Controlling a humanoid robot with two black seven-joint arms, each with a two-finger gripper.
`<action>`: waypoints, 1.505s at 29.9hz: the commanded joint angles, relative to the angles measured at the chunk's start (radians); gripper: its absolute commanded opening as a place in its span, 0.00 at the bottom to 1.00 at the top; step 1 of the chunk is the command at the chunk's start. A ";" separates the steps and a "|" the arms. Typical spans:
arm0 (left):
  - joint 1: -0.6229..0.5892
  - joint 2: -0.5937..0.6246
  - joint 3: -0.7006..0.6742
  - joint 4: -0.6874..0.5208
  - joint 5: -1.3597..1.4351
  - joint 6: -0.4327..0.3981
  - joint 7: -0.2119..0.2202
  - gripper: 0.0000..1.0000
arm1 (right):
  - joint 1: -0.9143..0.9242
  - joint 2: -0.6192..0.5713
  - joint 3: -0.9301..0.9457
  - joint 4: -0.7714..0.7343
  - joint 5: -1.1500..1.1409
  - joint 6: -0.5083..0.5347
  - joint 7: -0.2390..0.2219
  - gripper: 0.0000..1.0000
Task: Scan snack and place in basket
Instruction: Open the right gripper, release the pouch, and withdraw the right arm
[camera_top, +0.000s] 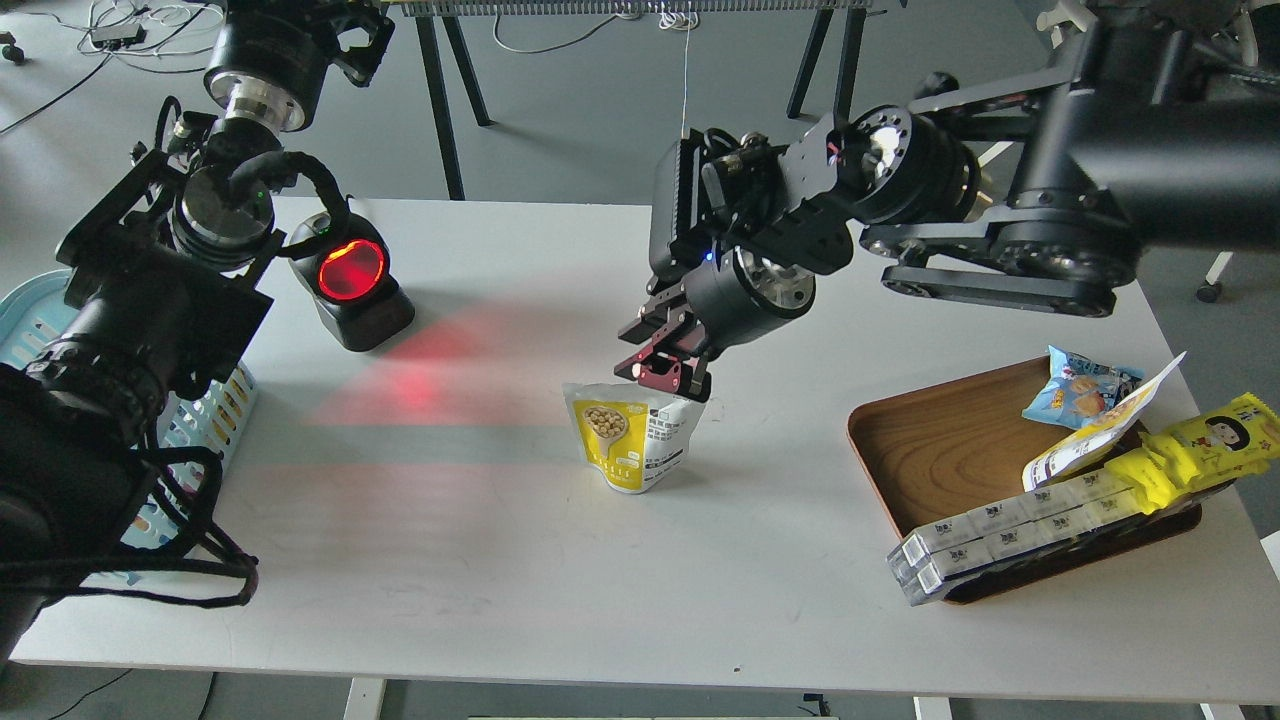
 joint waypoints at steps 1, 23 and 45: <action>-0.003 0.014 0.001 0.000 0.000 0.003 0.002 1.00 | 0.049 -0.104 0.024 0.069 0.019 0.005 0.000 0.91; -0.093 0.083 0.205 -0.072 0.041 -0.003 0.114 0.99 | -0.124 -0.745 0.317 0.101 0.474 0.059 0.000 0.98; -0.116 0.491 0.344 -0.763 0.859 -0.003 0.137 0.99 | -0.417 -0.562 0.403 -0.411 1.389 0.103 0.000 1.00</action>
